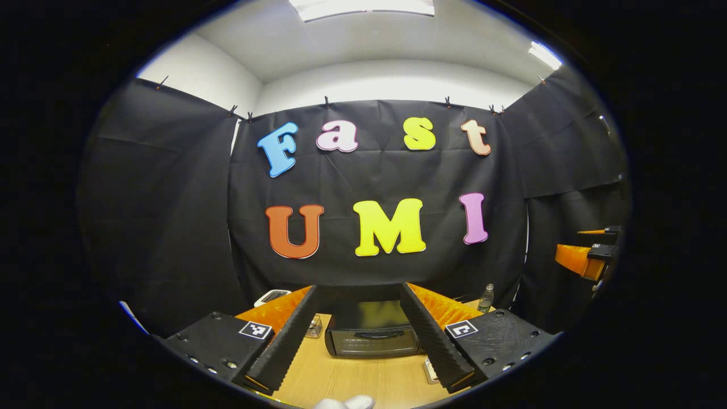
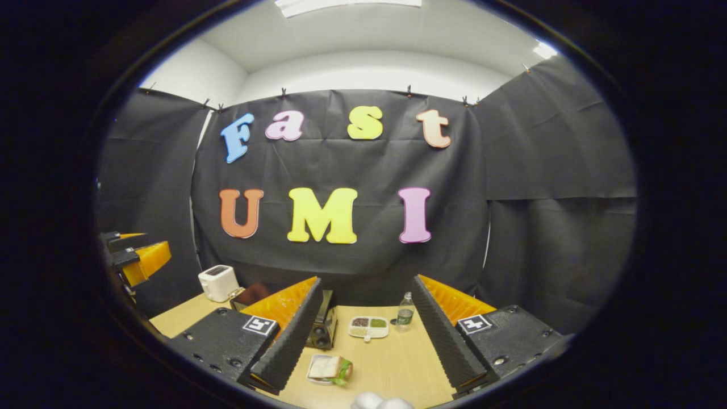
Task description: Open the electric oven with the left hand, put the food in, and close the electric oven.
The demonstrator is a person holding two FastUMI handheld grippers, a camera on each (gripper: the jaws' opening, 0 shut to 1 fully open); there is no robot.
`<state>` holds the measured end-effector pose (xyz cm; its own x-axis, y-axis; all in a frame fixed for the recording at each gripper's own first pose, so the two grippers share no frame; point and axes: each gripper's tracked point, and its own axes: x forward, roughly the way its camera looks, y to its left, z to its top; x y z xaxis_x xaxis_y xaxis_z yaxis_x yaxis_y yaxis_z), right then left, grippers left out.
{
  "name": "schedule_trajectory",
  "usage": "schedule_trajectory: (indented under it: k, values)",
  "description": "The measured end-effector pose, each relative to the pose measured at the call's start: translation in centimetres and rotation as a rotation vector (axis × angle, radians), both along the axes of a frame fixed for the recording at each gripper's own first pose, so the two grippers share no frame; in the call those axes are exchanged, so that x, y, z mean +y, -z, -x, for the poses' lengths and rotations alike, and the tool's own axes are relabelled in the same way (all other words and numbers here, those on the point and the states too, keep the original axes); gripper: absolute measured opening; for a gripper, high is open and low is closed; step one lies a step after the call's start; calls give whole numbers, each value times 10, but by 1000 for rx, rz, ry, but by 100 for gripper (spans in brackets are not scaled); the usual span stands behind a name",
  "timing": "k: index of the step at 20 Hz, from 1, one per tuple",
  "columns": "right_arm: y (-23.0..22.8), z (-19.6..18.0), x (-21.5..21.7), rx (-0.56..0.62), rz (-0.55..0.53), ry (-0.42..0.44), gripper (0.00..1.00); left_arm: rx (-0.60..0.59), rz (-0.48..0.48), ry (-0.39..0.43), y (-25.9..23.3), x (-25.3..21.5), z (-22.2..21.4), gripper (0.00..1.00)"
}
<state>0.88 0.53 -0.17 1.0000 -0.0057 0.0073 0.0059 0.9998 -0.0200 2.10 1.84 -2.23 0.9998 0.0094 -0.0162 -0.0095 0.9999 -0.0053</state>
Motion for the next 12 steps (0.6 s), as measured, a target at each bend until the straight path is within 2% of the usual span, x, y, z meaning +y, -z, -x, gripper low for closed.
schedule_trajectory:
  k: [5, 12]
  values:
    - [7, -4, -4, -3, -4, -12, 97, 22, 19, 10, 27, -6, -19, 95]
    - [22, -13, -23, -8, -15, -4, 97, 85, 14, 42, 100, -31, -73, 95]
